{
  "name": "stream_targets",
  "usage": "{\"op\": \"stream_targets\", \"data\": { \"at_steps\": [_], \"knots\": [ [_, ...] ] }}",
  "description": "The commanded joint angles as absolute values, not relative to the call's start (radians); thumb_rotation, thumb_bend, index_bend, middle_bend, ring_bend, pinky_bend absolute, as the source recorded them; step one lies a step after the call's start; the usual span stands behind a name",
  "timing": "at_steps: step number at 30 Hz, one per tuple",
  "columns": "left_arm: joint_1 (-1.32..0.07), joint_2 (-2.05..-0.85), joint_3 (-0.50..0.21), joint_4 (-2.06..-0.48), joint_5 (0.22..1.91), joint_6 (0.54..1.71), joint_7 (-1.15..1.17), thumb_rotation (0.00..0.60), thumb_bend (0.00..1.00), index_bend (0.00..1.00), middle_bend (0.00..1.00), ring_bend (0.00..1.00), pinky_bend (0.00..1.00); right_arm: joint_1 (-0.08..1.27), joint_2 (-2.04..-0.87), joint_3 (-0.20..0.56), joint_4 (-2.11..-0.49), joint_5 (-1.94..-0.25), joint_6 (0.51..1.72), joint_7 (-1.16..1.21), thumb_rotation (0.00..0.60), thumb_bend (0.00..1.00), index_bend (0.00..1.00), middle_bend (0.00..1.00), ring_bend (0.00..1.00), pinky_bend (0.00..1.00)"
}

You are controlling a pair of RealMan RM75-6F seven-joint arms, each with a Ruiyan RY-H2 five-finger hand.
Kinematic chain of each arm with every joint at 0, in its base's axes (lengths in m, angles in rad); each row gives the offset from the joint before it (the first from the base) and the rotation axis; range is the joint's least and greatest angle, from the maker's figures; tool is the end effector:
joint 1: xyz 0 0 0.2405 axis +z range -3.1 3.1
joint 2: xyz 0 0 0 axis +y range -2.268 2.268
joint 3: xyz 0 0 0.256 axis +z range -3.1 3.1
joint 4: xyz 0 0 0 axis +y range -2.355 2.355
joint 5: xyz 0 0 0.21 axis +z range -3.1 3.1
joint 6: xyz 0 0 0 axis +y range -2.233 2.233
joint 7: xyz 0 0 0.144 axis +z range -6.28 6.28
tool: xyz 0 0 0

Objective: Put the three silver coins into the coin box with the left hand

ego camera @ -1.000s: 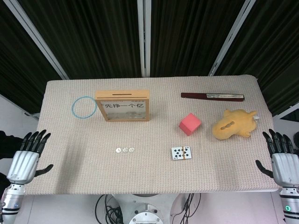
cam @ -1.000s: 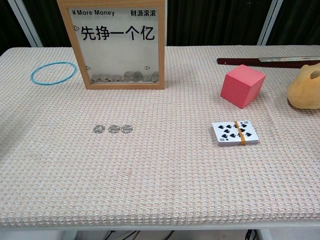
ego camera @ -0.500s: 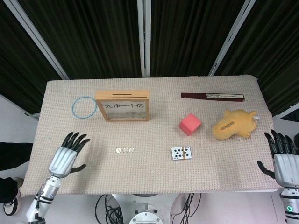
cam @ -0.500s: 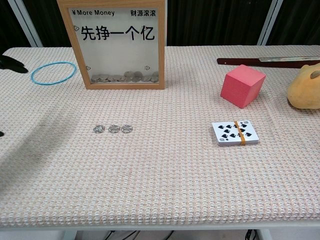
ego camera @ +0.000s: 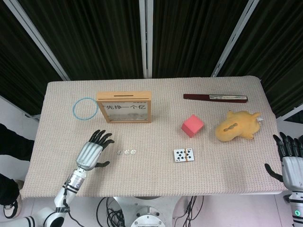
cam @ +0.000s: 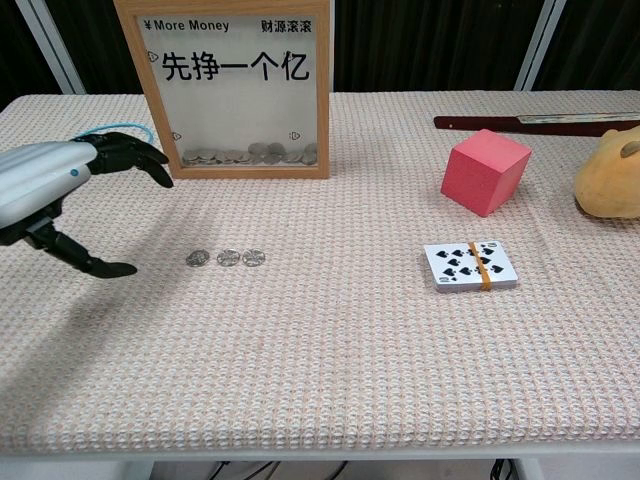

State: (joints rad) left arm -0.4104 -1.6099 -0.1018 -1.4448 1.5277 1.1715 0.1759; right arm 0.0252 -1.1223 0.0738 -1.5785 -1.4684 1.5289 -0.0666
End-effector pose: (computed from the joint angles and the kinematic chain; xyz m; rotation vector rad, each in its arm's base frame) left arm -0.1982 0.2592 -0.0192 -1.7858 -0.9521 -1.0993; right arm -0.3272 -0.1670 0.1724 1.3146 -0.8294 0.8144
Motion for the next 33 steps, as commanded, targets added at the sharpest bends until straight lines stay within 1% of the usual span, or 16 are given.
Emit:
{"op": "stream_targets", "data": {
  "at_steps": [1, 16, 20, 24, 29, 33],
  "knots": [
    [-0.429, -1.638, -0.107, -1.417, 1.516, 1.157, 0.163, 0.6, 0.13, 0.3, 0.14, 0.0, 0.0, 0.025, -1.123, 0.074, -1.575, -1.464, 1.524, -0.063, 0.6, 0.18, 0.0, 0.0, 0.0, 0.0],
    [-0.48, -1.734, -0.105, -1.31, 1.466, 1.115, 0.164, 0.6, 0.14, 0.32, 0.14, 0.0, 0.0, 0.021, -1.121, 0.08, -1.556, -1.443, 1.514, -0.041, 0.6, 0.18, 0.0, 0.0, 0.0, 0.0],
    [-0.488, -1.749, -0.104, -1.29, 1.46, 1.115, 0.159, 0.6, 0.17, 0.34, 0.14, 0.0, 0.0, 0.019, -1.12, 0.081, -1.551, -1.441, 1.514, -0.035, 0.6, 0.18, 0.0, 0.0, 0.0, 0.0],
    [-0.493, -1.757, -0.099, -1.277, 1.454, 1.111, 0.152, 0.6, 0.18, 0.36, 0.14, 0.0, 0.0, 0.018, -1.119, 0.082, -1.546, -1.438, 1.514, -0.028, 0.6, 0.18, 0.0, 0.0, 0.0, 0.0],
    [-0.497, -1.769, -0.096, -1.262, 1.45, 1.113, 0.141, 0.6, 0.19, 0.44, 0.14, 0.01, 0.0, 0.018, -1.119, 0.081, -1.544, -1.436, 1.509, -0.026, 0.6, 0.18, 0.0, 0.0, 0.0, 0.0],
    [-0.501, -1.778, -0.093, -1.245, 1.445, 1.111, 0.134, 0.6, 0.19, 0.46, 0.15, 0.01, 0.0, 0.018, -1.119, 0.081, -1.542, -1.434, 1.505, -0.025, 0.6, 0.18, 0.0, 0.0, 0.0, 0.0]
  ]
}}
